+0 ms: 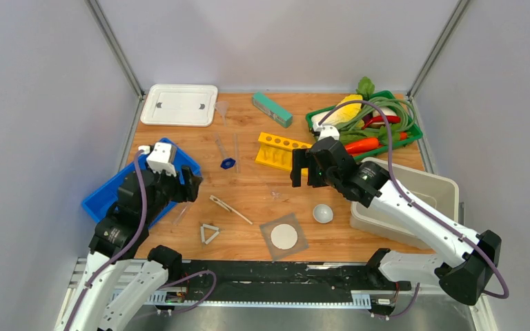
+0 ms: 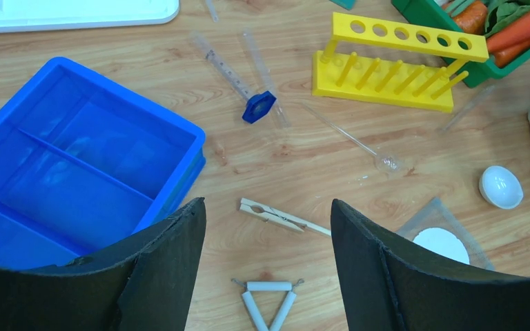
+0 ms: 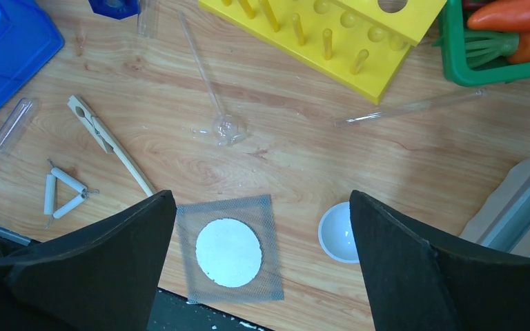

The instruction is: Organize the chemistry lab equipment

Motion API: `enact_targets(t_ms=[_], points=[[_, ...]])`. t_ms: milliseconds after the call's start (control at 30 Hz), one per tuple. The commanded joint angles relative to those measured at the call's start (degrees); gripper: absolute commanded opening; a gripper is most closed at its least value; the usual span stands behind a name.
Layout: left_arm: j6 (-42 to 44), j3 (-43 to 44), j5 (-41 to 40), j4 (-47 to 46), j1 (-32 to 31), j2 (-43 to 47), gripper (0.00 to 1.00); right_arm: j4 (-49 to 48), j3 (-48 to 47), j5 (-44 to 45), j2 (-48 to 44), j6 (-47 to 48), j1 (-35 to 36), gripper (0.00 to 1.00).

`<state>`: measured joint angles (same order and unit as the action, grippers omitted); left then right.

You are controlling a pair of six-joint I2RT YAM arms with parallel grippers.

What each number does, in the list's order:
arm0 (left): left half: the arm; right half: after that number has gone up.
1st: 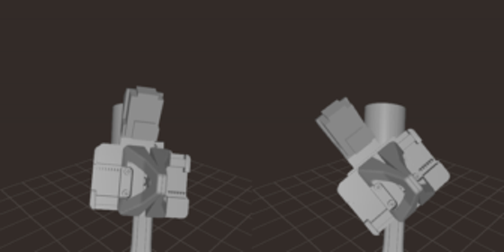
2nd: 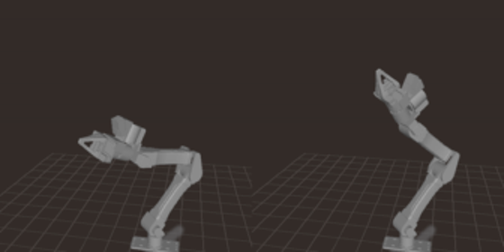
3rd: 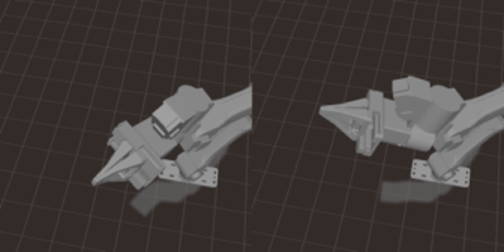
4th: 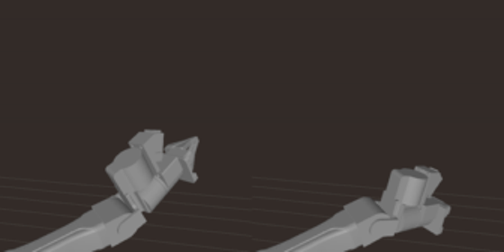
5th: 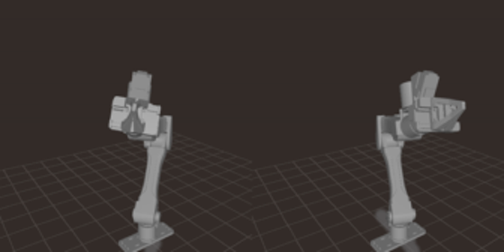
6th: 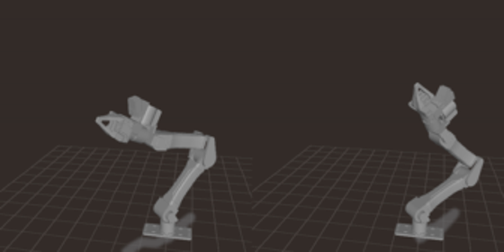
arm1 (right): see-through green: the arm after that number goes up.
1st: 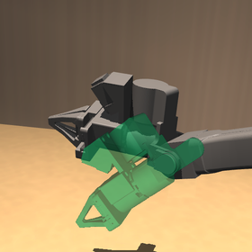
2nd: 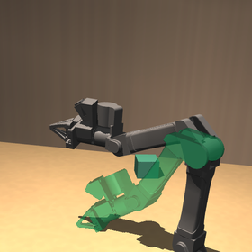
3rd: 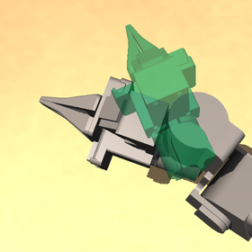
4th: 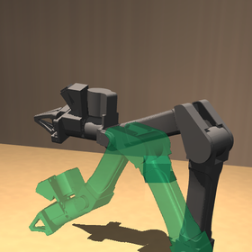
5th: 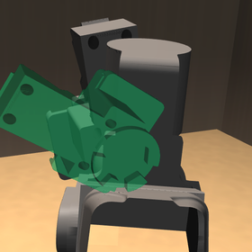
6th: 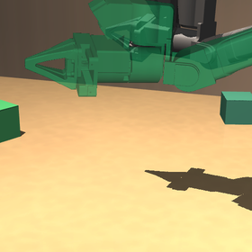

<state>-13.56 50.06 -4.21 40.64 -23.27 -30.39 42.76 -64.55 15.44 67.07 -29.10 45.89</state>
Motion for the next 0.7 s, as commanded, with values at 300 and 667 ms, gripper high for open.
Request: enact_targets(t_ms=[300, 667], points=[[-0.24, -0.05, -2.03, -0.74, -0.29, 0.77, 0.73, -4.26, -2.24, -1.11, 2.62, -0.6, 0.17, 1.0], [2.05, -6.11, -2.91, -6.36, -0.29, 12.71, 0.68, -15.16, -5.14, -7.96, 19.57, 6.6, 0.17, 0.66]])
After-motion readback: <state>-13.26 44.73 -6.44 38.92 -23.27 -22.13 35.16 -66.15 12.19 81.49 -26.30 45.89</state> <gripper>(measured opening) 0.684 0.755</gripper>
